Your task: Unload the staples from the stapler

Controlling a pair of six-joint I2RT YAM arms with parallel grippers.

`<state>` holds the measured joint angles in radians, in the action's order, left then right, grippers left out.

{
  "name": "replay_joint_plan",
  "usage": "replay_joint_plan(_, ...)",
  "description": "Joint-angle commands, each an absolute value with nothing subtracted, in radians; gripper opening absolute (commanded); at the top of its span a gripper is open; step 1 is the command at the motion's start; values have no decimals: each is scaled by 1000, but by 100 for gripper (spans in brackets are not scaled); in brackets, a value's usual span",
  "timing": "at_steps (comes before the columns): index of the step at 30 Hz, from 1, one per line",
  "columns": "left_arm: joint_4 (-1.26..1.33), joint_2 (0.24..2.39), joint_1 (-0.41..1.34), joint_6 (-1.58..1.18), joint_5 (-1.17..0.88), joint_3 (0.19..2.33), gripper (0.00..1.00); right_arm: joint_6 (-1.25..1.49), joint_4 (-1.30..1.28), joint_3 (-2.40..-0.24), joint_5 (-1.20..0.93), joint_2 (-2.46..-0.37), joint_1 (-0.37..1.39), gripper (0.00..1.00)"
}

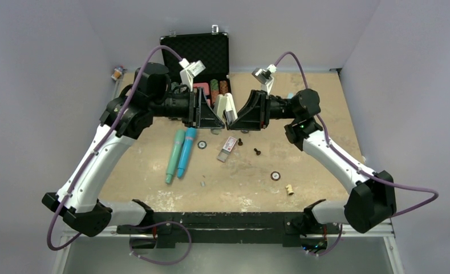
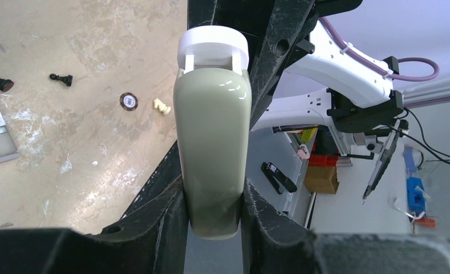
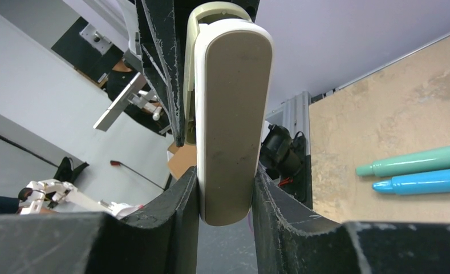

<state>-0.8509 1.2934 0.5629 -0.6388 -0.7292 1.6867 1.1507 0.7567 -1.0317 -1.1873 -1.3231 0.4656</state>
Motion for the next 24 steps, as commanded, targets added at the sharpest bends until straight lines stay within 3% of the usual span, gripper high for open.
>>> replay_joint_plan(1,-804,1265,557,-627,-749,1690,0,1099,748,-1076,-1192,-1315,471,0)
replay_joint_plan(5,-879,1264,558,-569,-730,1711,0,1003,627,-1101,-1195,-1313,470,0)
replay_joint_plan(9,-1016,1264,558,-456,-686,1733,0,611,107,-1242,-1143,-1332,469,0)
replay_joint_plan(12,-1066,1251,557,-392,-678,1692,0,436,-109,-1292,-1104,-1355,469,0)
replay_joint_plan(24,-1023,1147,558,-285,-662,1386,0,160,-367,-1254,-875,-1379,469,0)
